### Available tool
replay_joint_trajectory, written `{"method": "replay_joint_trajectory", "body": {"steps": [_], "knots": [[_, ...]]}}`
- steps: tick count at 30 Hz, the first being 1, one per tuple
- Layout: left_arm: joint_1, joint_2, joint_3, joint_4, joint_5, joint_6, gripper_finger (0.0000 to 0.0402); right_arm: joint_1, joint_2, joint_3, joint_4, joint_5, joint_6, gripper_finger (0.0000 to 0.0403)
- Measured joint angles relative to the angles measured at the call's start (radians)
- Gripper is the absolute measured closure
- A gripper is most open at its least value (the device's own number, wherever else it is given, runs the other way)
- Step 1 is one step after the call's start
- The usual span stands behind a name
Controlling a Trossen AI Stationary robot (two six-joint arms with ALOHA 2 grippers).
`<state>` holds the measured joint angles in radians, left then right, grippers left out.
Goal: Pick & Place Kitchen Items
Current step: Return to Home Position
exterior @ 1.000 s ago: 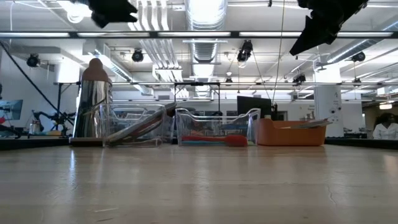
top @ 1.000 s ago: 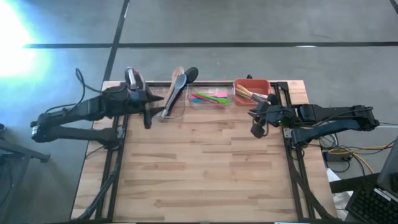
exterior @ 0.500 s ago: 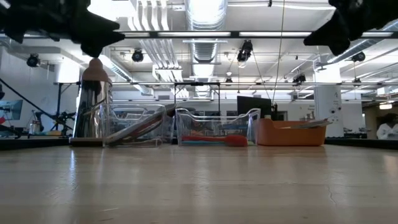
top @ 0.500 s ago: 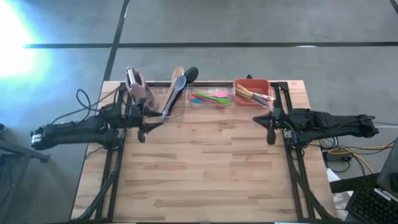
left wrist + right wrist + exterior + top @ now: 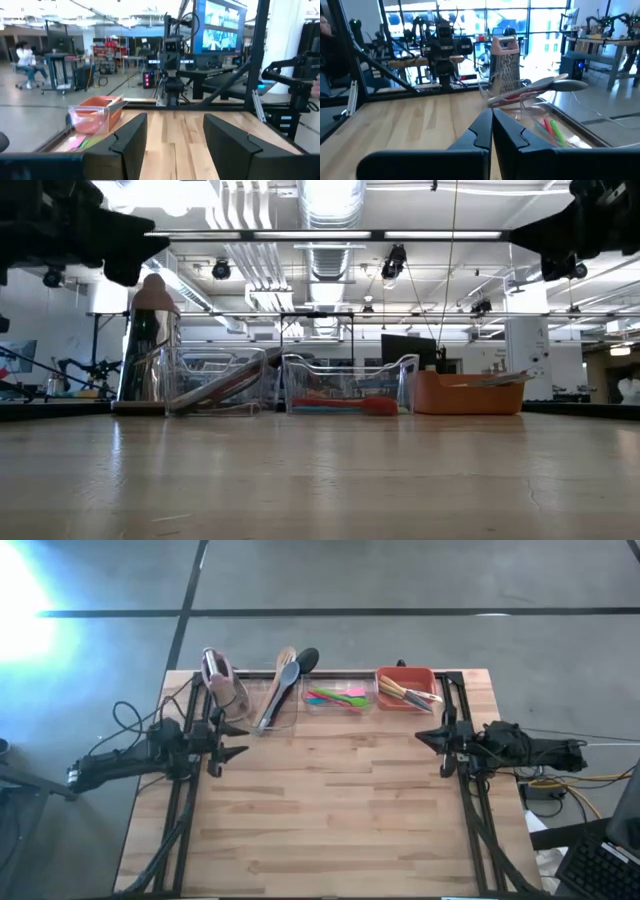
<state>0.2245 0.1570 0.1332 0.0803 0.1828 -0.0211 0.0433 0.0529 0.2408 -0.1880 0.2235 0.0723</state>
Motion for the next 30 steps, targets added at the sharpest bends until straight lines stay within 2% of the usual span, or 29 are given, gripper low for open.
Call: {"method": "replay_joint_trajectory", "body": {"steps": [3, 7, 9, 14, 30], "knots": [[0.000, -0.060, -0.050, 0.002, 0.003, 0.015, 0.0204, 0.000, -0.050, -0.042, 0.017, 0.000, -0.002, 0.0394], [0.000, -0.125, -0.109, 0.045, -0.014, 0.029, 0.0204, 0.000, -0.047, -0.069, 0.021, 0.004, -0.002, 0.0394], [0.000, -0.143, -0.124, 0.010, -0.034, 0.028, 0.0204, 0.000, -0.035, -0.071, 0.021, 0.008, -0.002, 0.0394], [0.000, -0.142, -0.123, -0.047, -0.047, 0.002, 0.0204, 0.000, -0.022, -0.071, 0.019, 0.015, 0.001, 0.0394], [0.000, -0.112, -0.125, -0.048, -0.054, -0.034, 0.0204, 0.000, -0.017, -0.072, 0.012, 0.019, -0.020, 0.0394]]}}
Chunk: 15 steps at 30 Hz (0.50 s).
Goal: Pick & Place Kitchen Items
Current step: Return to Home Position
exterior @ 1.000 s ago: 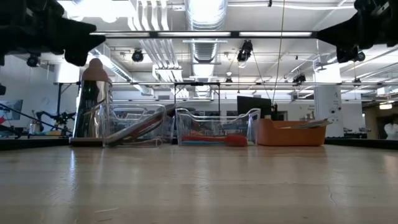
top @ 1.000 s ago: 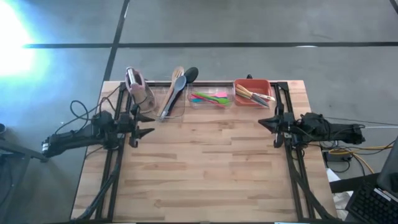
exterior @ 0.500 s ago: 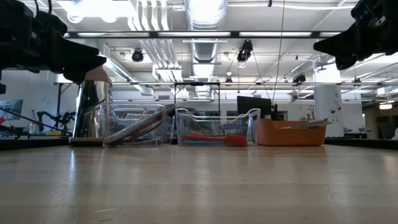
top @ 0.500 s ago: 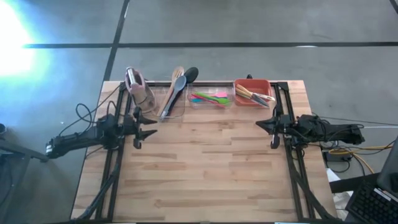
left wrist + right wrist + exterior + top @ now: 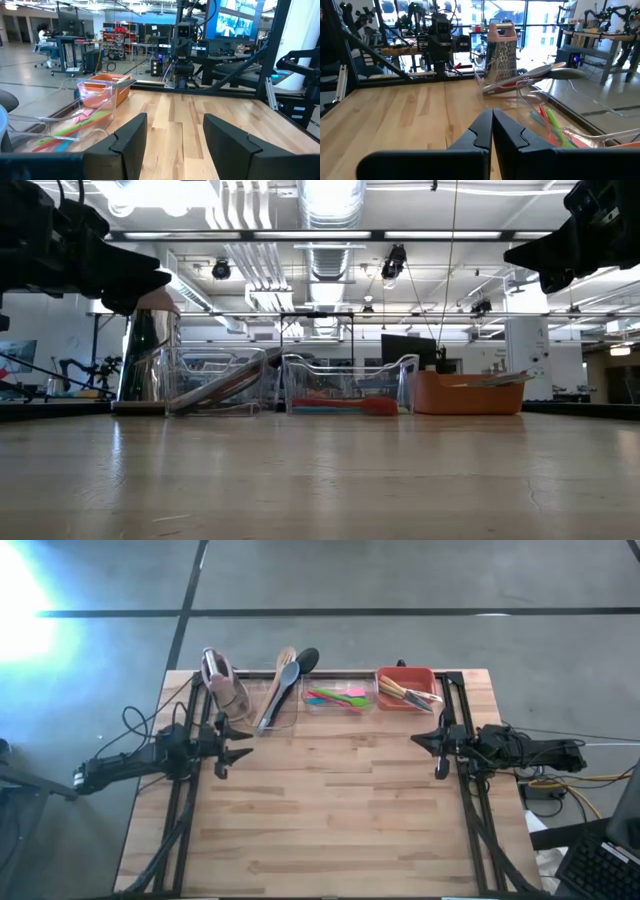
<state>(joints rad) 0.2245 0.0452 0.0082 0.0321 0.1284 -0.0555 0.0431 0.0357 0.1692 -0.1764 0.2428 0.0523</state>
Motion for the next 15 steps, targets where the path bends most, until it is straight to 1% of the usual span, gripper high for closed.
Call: {"method": "replay_joint_trajectory", "body": {"steps": [15], "knots": [[0.000, 0.000, -0.002, -0.001, 0.000, -0.001, 0.0204, 0.000, 0.000, -0.001, 0.000, 0.000, -0.004, 0.0394]]}}
